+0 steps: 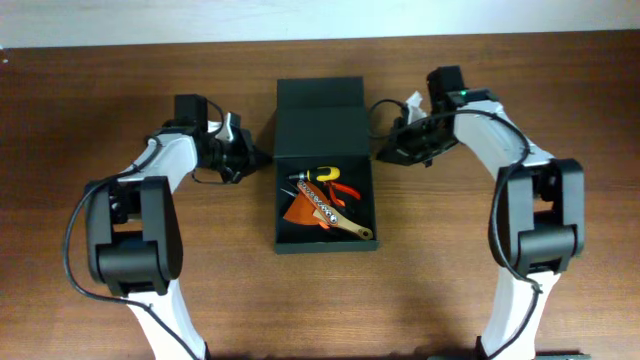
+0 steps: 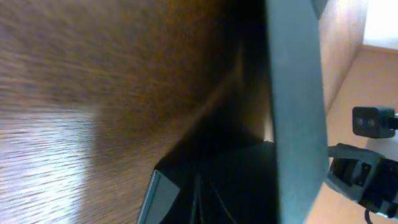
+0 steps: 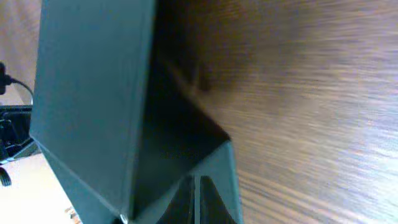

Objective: Pack container
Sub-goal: 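Bring both grippers to the upright lid's top edge from either side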

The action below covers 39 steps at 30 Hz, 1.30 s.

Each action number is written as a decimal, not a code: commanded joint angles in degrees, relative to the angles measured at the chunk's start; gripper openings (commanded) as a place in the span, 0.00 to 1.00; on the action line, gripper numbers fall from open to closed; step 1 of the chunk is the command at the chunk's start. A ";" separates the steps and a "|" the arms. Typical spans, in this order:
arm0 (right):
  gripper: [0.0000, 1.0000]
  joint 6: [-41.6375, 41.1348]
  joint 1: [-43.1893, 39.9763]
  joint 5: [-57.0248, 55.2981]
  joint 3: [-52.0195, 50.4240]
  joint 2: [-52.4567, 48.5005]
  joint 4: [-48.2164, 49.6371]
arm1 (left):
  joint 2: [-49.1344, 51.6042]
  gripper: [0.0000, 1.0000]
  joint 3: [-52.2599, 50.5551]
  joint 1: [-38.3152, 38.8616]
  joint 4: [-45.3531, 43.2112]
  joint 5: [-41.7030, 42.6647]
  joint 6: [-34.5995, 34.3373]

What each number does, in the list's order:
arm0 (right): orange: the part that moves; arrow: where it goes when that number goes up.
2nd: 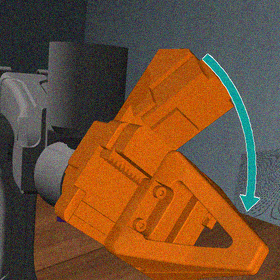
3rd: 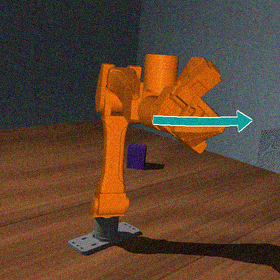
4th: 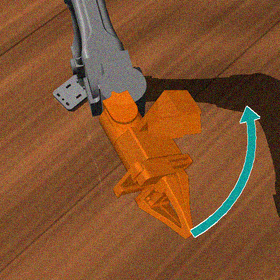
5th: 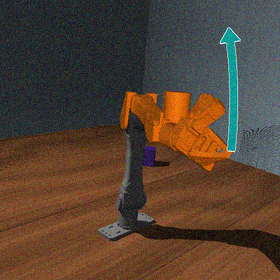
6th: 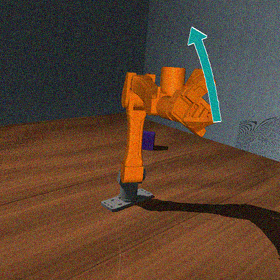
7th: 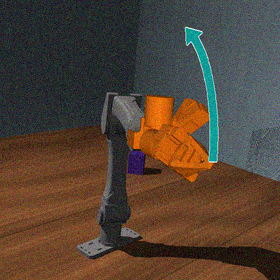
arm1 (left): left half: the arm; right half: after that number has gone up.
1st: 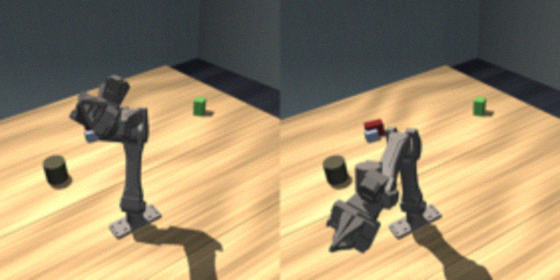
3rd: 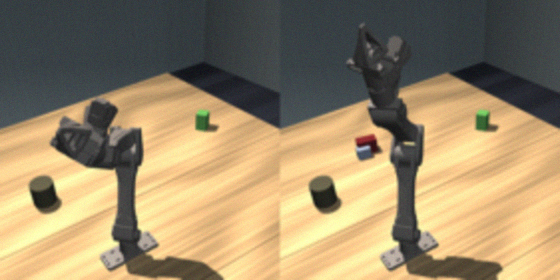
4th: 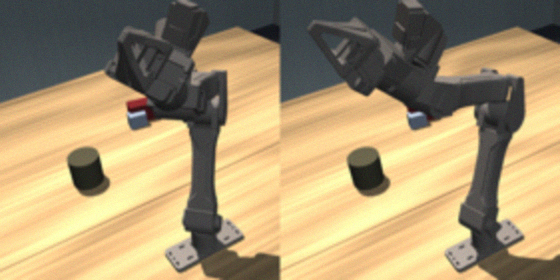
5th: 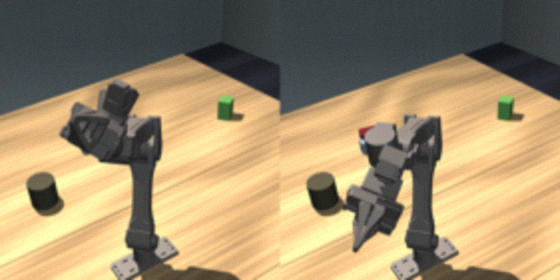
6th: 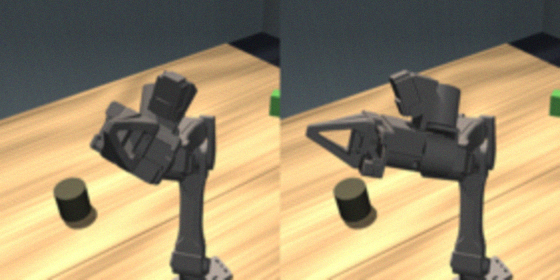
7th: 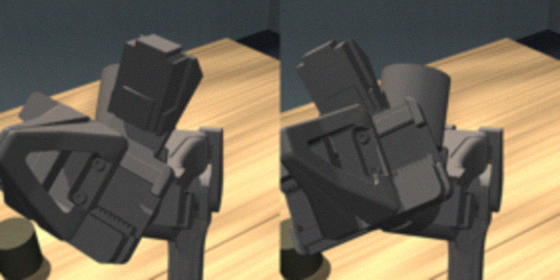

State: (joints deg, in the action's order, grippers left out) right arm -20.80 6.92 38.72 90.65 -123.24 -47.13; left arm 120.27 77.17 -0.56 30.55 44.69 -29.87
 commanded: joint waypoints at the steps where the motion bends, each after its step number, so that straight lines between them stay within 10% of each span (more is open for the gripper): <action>1: 0.04 -1.20 1.51 1.22 1.03 -1.66 1.16 | 1.77 0.02 0.90 1.64 -0.17 1.60 -0.76; 39: 0.04 7.30 3.63 1.40 1.03 -4.11 19.26 | 1.77 0.02 0.90 3.04 -16.04 -2.27 0.68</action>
State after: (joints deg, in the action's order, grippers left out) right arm -17.45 9.52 38.02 90.65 -126.74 -28.36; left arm 121.62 77.21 2.13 15.92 41.12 -30.85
